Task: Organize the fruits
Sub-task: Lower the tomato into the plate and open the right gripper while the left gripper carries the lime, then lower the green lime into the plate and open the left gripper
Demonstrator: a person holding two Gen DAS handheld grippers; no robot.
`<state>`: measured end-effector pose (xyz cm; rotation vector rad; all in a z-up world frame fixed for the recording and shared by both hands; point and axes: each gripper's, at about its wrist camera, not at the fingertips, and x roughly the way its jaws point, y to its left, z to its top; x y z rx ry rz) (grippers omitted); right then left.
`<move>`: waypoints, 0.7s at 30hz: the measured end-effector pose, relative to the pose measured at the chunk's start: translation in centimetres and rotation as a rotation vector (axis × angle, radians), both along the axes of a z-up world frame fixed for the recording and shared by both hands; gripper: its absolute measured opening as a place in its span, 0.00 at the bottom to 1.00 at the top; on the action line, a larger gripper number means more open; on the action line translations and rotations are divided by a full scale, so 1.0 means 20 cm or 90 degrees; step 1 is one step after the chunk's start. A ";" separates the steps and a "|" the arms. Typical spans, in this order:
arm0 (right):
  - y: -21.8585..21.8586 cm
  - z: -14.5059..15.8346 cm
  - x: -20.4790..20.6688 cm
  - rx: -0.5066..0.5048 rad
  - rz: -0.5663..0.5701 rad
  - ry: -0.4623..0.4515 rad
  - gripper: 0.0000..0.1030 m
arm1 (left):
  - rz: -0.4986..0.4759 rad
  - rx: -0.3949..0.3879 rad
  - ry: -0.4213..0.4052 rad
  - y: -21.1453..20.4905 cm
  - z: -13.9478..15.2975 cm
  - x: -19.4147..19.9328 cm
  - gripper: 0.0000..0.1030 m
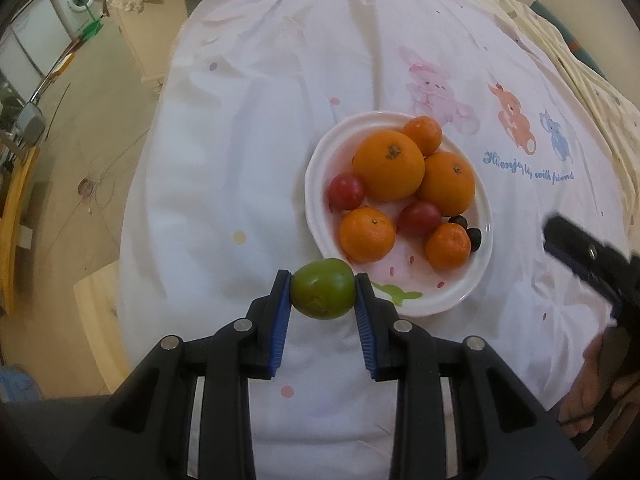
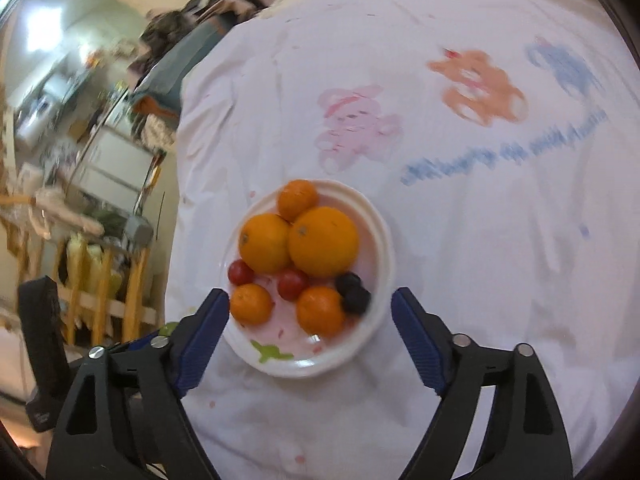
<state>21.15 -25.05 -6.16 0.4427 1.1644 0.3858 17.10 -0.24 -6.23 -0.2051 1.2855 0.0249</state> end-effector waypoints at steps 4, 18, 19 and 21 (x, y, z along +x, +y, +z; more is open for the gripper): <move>-0.13 -0.02 -0.10 0.014 -0.055 0.031 0.84 | 0.006 -0.017 0.014 -0.04 -0.01 0.01 0.26; -0.26 0.01 -0.18 0.024 -0.086 0.021 0.85 | -0.020 -0.003 0.049 -0.36 -0.18 0.11 0.26; -0.27 0.01 -0.18 0.027 -0.088 0.019 0.85 | -0.016 -0.007 0.048 -0.36 -0.19 0.11 0.26; -0.28 0.02 -0.17 0.036 -0.092 0.016 0.86 | -0.016 0.001 0.047 -0.37 -0.21 0.13 0.26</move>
